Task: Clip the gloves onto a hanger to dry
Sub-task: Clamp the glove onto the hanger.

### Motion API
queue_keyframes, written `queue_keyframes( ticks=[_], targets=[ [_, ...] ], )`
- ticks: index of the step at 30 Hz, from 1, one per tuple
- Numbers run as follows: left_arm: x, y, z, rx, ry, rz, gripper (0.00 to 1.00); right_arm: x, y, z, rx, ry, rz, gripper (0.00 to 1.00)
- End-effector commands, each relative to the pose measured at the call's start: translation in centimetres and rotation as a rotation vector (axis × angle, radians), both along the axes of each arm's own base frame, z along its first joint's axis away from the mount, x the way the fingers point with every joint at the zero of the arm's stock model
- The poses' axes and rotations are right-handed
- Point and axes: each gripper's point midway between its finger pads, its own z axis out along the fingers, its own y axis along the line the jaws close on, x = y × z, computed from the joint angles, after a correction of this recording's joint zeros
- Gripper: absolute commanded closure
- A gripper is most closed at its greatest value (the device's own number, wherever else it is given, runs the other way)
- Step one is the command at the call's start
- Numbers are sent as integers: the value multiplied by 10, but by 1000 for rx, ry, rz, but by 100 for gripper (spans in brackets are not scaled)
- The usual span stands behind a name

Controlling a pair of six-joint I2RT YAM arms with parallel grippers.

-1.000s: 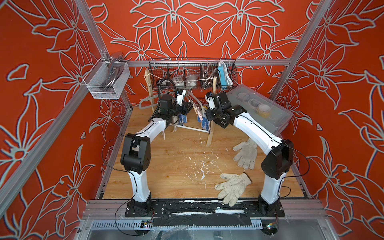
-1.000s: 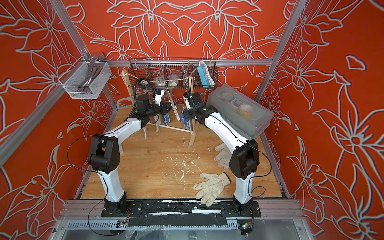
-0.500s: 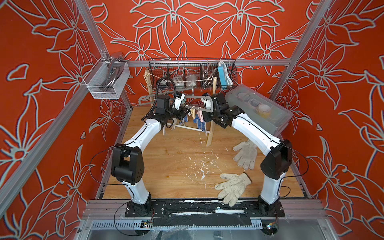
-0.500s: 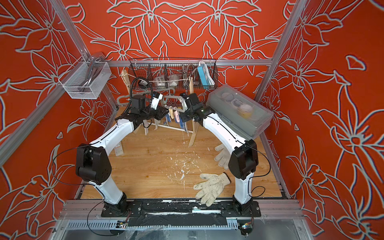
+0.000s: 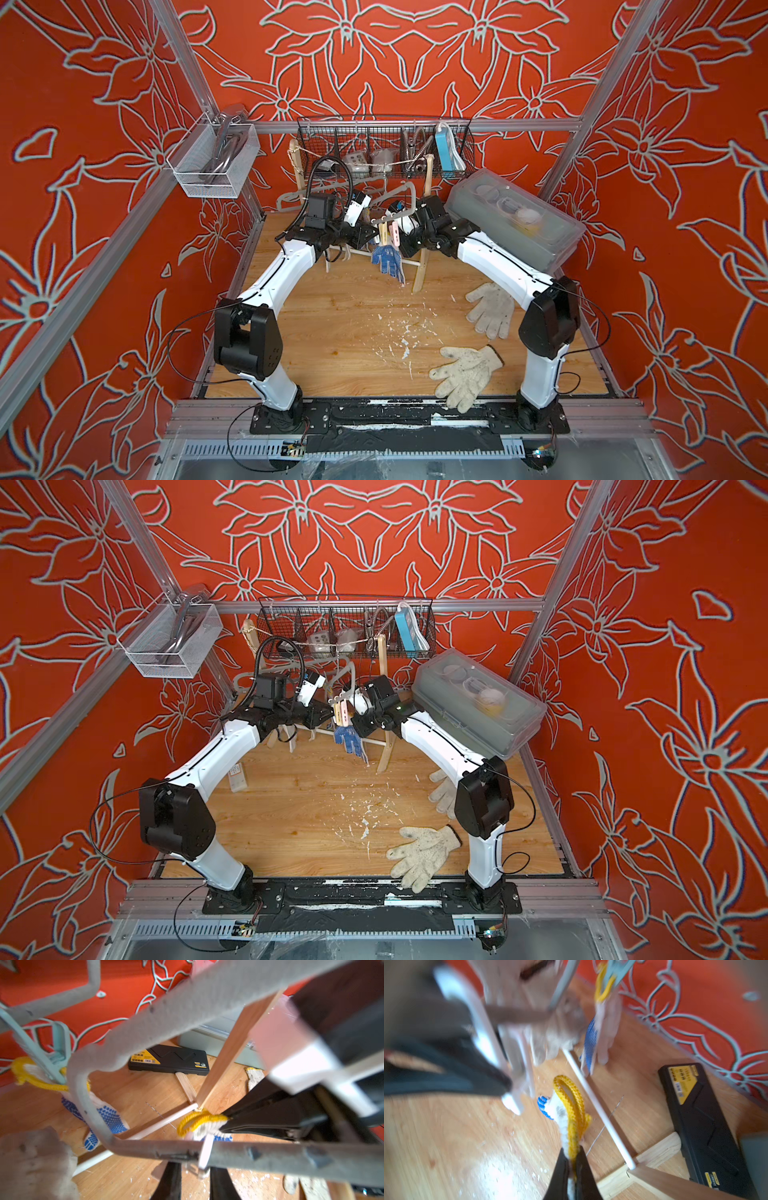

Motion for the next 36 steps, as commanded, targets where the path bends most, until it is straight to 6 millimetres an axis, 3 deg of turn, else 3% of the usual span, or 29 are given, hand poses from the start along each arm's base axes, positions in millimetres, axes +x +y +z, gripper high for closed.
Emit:
queue_keyframes(
  ticks=[1, 5, 15, 29, 36],
  targets=[
    [-21, -1, 22, -34, -37, -94, 90, -20, 2, 9, 8, -71, 160, 100],
    [-30, -5, 23, -61, -15, -154, 90, -34, 11, 8, 39, -69, 269, 100],
    [-38, -11, 19, -80, 28, -229, 90, -34, 30, 20, 112, -82, 348, 100],
    [-29, -11, 8, -58, 25, -238, 90, -40, 31, 34, 174, -76, 374, 100],
    [-26, -12, 12, -62, -3, -244, 90, -49, 26, 21, 132, -35, 418, 100]
  ],
)
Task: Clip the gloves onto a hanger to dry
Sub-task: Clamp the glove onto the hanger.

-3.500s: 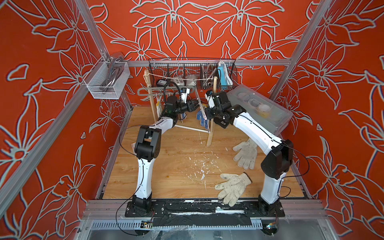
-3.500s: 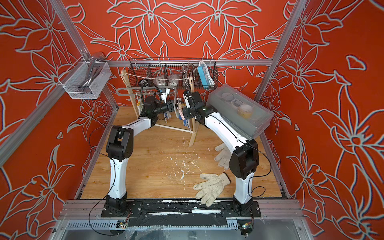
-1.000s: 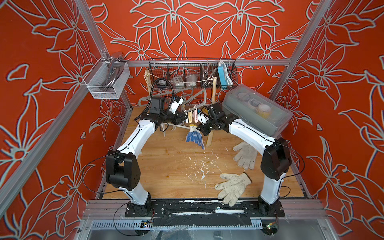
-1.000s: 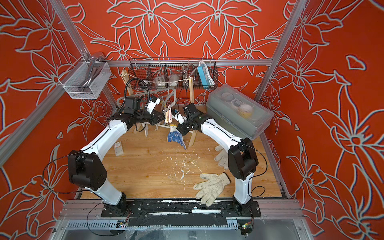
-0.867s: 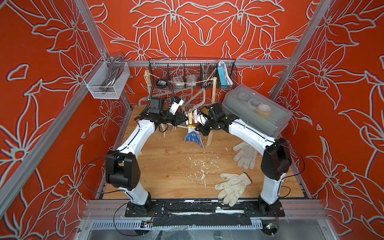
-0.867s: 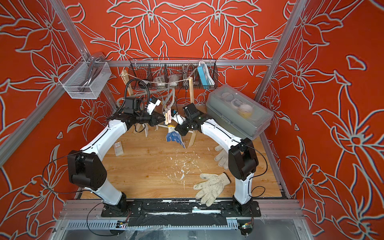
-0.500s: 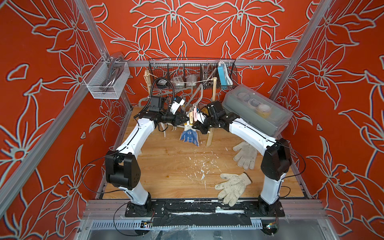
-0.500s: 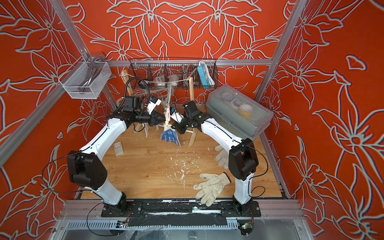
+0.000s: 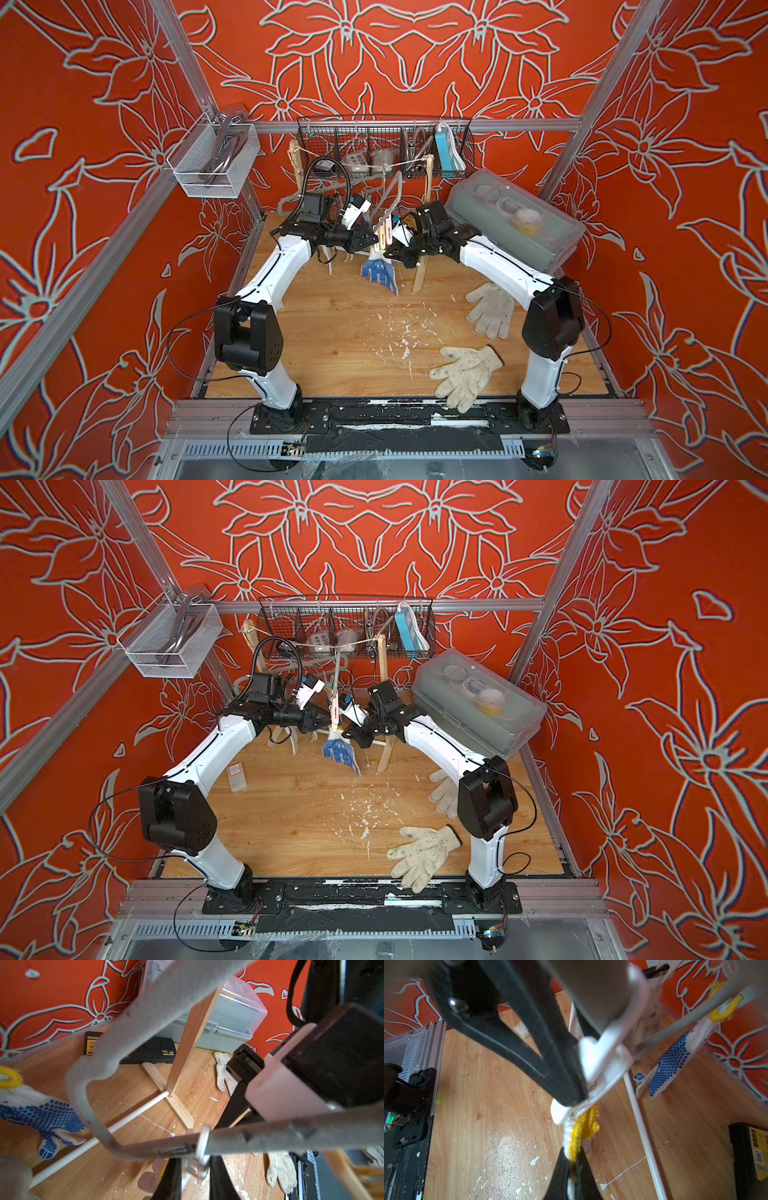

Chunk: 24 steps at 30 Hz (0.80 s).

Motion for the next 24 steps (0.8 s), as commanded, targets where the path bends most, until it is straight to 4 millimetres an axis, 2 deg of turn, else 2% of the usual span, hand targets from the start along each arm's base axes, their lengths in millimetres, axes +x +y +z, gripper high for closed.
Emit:
queue_keyframes(
  ticks=[1, 6, 14, 24],
  targets=[
    [1, -5, 11, -17, -59, -52, 90, -9, 0, 11, 5, -13, 55, 100],
    [-1, -6, 14, -27, -68, -61, 90, -12, -3, 4, -27, -11, 77, 100],
    [-3, -9, 7, -41, -33, -81, 90, -10, 0, 27, 36, -45, 66, 100],
    [-7, -11, 3, -41, -15, -103, 90, -2, -3, 30, 55, -38, 32, 100]
  ],
)
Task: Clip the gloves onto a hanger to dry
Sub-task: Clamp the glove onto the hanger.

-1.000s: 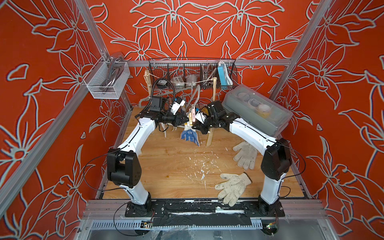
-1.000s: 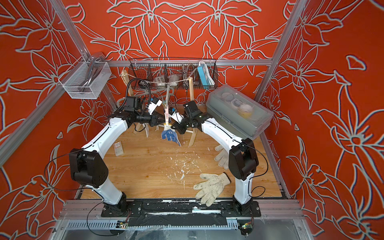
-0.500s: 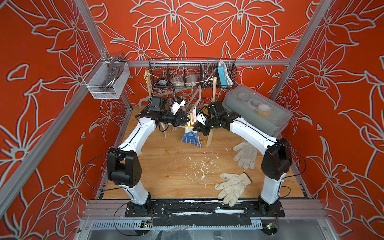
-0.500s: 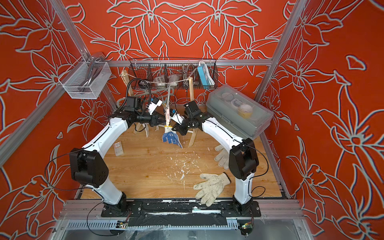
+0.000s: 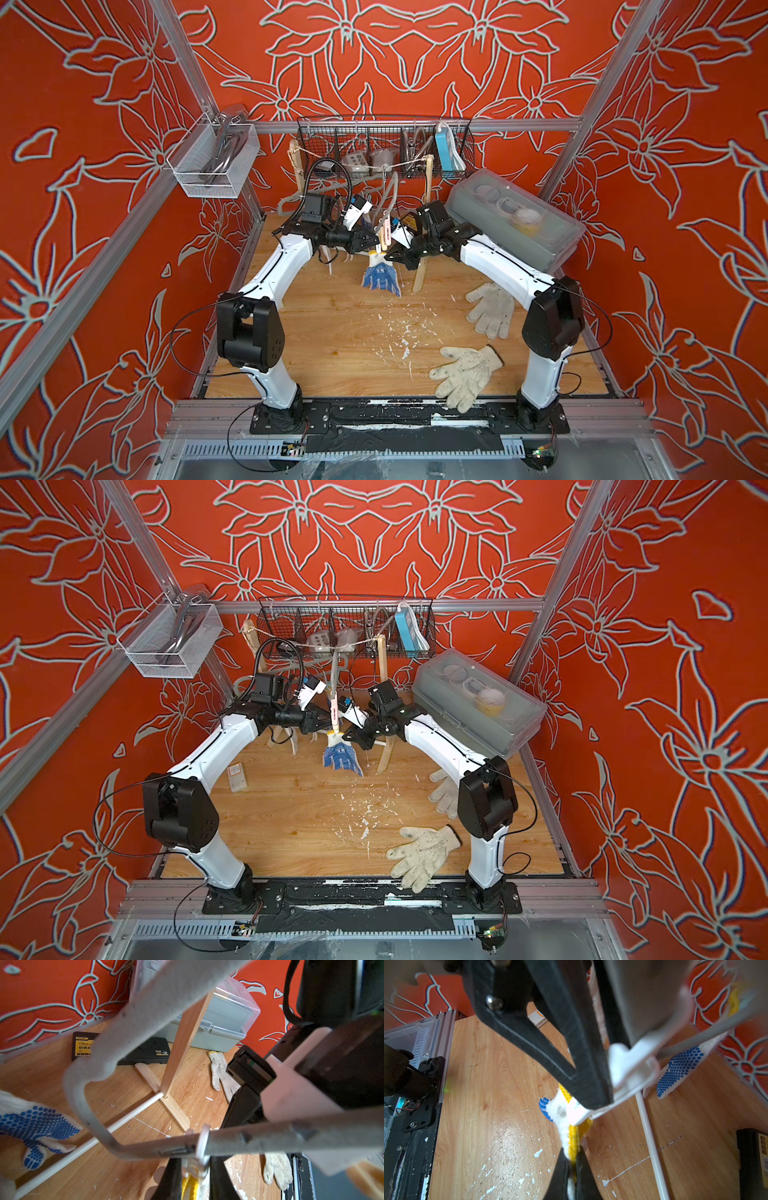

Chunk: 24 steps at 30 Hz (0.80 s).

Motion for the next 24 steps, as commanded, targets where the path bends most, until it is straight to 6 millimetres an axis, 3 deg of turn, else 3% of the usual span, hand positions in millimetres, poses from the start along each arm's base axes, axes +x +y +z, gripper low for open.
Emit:
queue_keyframes(
  ticks=[1, 16, 24],
  targets=[
    [-7, -5, 6, -17, -22, -61, 91, 4, 0, 30, 66, -38, -12, 100],
    [-5, -6, 3, -19, -19, -59, 91, 17, -1, 27, 33, 8, -77, 100],
    [5, -6, 4, -25, -21, -19, 91, 29, -9, 12, -55, -1, -152, 100]
  ],
)
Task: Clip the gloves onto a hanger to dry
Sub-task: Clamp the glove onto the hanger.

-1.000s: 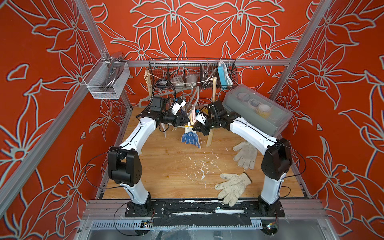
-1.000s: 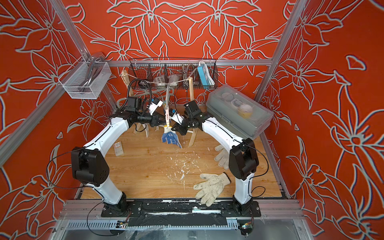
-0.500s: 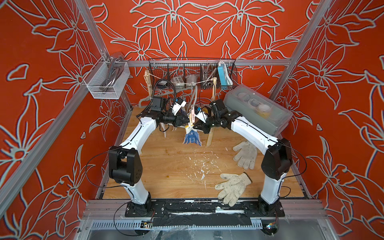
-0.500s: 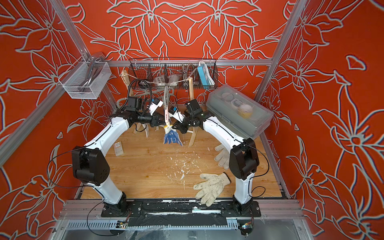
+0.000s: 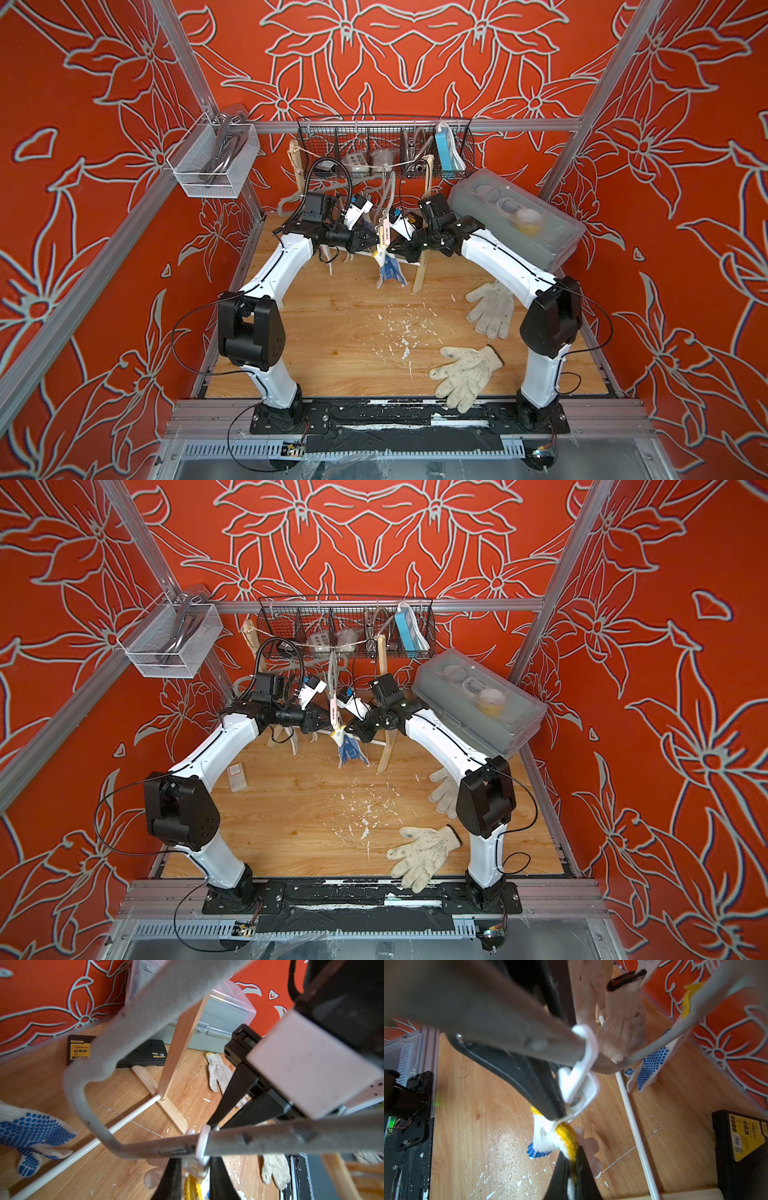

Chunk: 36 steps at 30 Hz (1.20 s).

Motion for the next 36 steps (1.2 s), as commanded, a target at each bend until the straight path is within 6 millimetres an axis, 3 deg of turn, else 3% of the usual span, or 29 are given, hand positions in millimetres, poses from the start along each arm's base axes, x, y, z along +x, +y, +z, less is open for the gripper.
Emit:
queue_keyframes(
  ticks=[1, 12, 36],
  targets=[
    [5, -4, 1, -11, -15, -3, 91, 10, -1, -2, -26, -10, -44, 100],
    [12, -7, -6, -1, -6, 7, 91, 17, 4, 7, 18, -40, -114, 100],
    [21, -10, -6, -24, 25, 45, 92, 5, 22, -6, 15, -47, -80, 100]
  ],
)
